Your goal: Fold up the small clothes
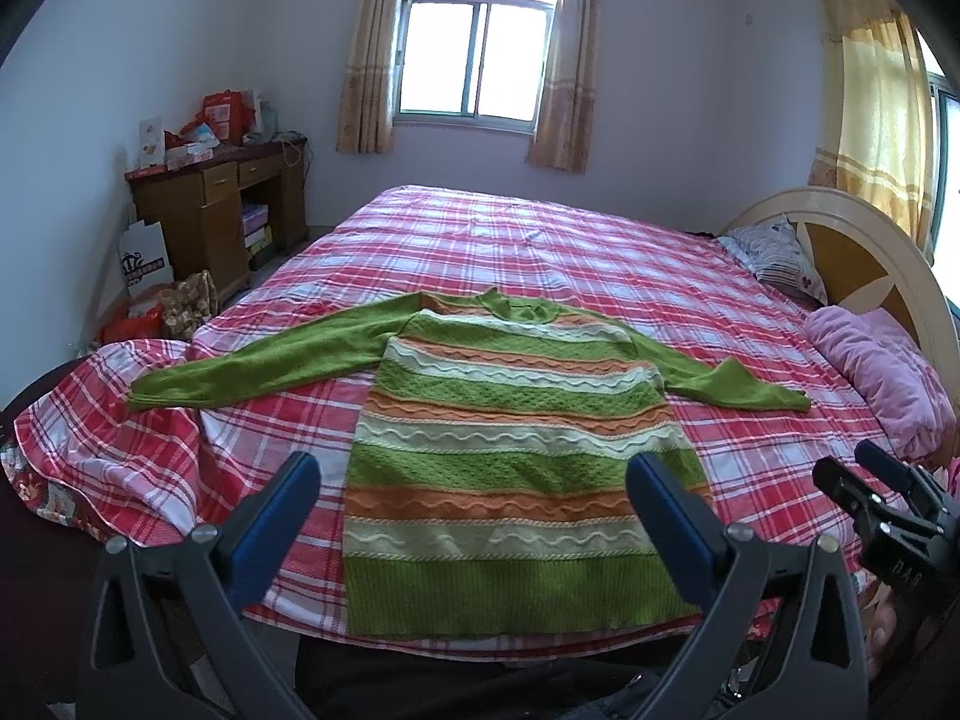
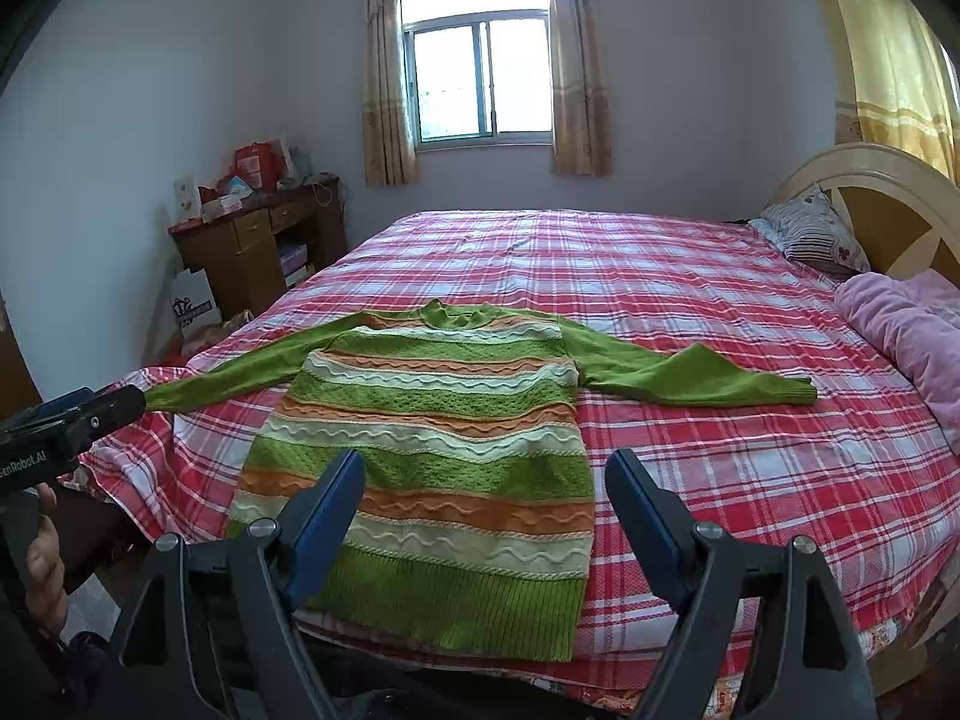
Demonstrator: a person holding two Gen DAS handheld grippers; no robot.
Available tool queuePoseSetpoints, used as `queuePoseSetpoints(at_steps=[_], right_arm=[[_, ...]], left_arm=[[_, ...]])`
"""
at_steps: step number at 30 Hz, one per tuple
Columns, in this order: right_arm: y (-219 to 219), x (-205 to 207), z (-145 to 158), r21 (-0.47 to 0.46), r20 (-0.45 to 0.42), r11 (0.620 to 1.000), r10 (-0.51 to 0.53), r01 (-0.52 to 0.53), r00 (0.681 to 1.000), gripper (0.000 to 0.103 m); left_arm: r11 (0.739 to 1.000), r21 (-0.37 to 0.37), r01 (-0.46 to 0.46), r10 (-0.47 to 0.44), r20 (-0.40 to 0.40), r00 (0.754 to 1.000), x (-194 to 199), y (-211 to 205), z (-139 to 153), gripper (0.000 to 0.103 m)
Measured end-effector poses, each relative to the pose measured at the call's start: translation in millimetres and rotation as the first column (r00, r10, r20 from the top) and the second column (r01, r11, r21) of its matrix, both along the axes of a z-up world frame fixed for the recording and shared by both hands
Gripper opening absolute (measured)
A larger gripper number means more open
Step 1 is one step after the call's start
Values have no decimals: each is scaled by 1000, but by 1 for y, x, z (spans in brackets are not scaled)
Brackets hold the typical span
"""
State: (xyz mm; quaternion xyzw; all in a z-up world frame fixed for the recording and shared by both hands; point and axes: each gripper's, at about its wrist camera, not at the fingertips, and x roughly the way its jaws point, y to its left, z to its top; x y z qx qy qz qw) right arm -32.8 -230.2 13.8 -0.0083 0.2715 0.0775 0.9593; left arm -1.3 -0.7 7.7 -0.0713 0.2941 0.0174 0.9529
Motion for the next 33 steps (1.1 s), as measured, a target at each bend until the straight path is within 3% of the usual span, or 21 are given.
queuePoseSetpoints(at_steps=[33], right_arm=[[-2, 2, 0, 7, -1, 1000, -3, 3, 1000, 82]], left_arm=[[1000, 8, 10, -10, -2, 1000, 0, -1, -2, 103]])
